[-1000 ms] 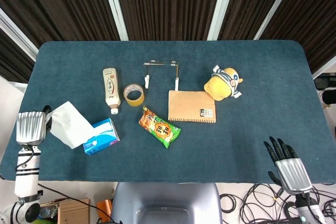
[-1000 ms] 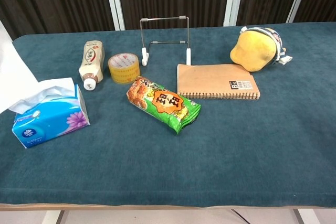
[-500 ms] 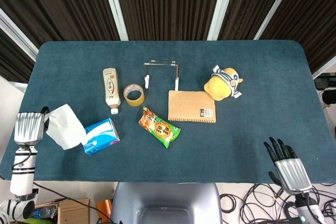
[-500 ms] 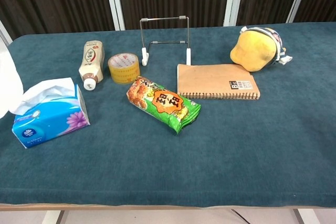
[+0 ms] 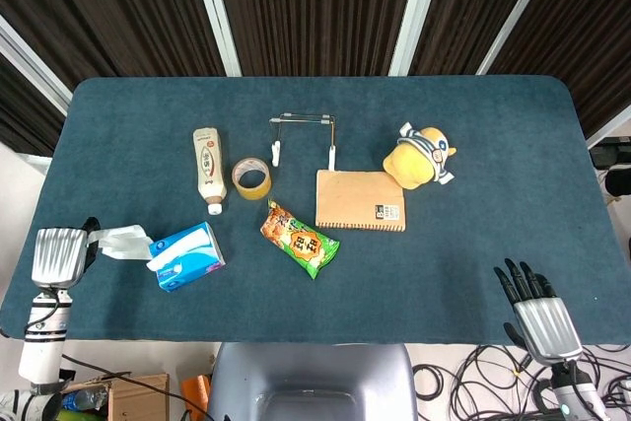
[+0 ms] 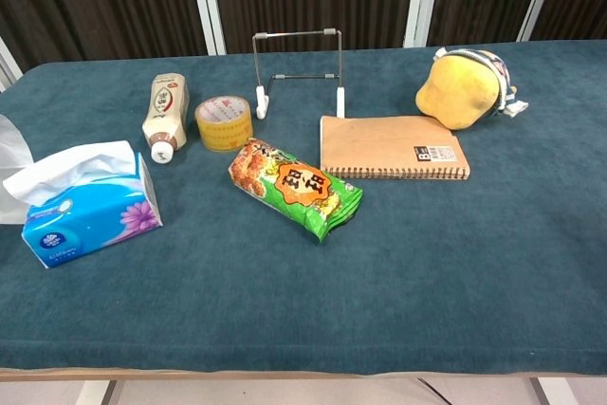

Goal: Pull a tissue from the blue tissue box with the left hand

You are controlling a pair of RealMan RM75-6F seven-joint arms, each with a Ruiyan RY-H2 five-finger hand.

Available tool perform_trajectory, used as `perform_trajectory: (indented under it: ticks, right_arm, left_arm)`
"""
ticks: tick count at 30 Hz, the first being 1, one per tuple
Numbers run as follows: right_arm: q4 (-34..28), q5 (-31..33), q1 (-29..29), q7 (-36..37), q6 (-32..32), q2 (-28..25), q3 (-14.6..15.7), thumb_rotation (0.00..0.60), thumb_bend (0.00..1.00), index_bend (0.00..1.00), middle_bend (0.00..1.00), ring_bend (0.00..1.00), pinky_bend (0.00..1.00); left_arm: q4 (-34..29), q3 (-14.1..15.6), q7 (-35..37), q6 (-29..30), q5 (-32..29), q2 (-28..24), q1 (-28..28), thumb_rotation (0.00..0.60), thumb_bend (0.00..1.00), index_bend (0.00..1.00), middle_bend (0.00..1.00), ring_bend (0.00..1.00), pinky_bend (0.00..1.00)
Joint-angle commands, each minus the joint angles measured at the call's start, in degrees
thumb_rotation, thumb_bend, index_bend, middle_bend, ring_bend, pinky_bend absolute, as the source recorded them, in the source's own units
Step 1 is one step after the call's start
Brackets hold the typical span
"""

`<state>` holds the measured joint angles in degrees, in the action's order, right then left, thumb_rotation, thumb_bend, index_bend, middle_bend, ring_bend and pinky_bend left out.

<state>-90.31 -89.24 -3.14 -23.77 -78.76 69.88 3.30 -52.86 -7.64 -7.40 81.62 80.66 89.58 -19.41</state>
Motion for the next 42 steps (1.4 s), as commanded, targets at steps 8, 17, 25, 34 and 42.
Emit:
perform_trajectory:
  ticks: [8,17,25,34,42]
  right_arm:
    - [-0.11,0.42,0.05,-0.17,-0.15,0.05,-0.18,0.6,0.21,0.0,0.0,0.0,0.19]
    - [-0.01,-0.16,0.52,1.36,-1.85,0.15,-0.44,0.6,0.21,0.0,0.0,0.0,0.19]
    - [-0.59,-1.35,1.51,5.93,-5.49,-0.46,-1.2,0.6,0.21,0.0,0.0,0.0,0.19]
    - [-1.77,0.01,2.6,9.08,-9.14,-0.4,-3.51,0.6,0.21,0.0,0.0,0.0,0.2]
    - [-0.92,-1.0,3.98,10.92,-11.54,-0.4,-3.21,0.6,0.21,0.0,0.0,0.0,0.2]
  left_arm:
    - [1.06,1.62,8.42,-3.34,0.81,-0.13,0.38,0.6,0.35,0.14,0.4,0.43,0.93]
    - [-7.69,3.26,7.46,-4.25,0.84,-5.63,2.37,0.6,0.32,0.07,0.08,0.27,0.81]
    - [-23.82,5.65,3.93,-2.86,1.95,-13.76,5.23,0.6,0.31,0.07,0.06,0.13,0.43]
    - [-33.32,7.07,0.41,-0.8,2.35,-18.97,7.98,0.6,0.32,0.12,0.06,0.09,0.33]
    - [-32.96,7.31,0.34,1.59,3.91,-19.21,9.5,0.6,0.32,0.15,0.07,0.09,0.32]
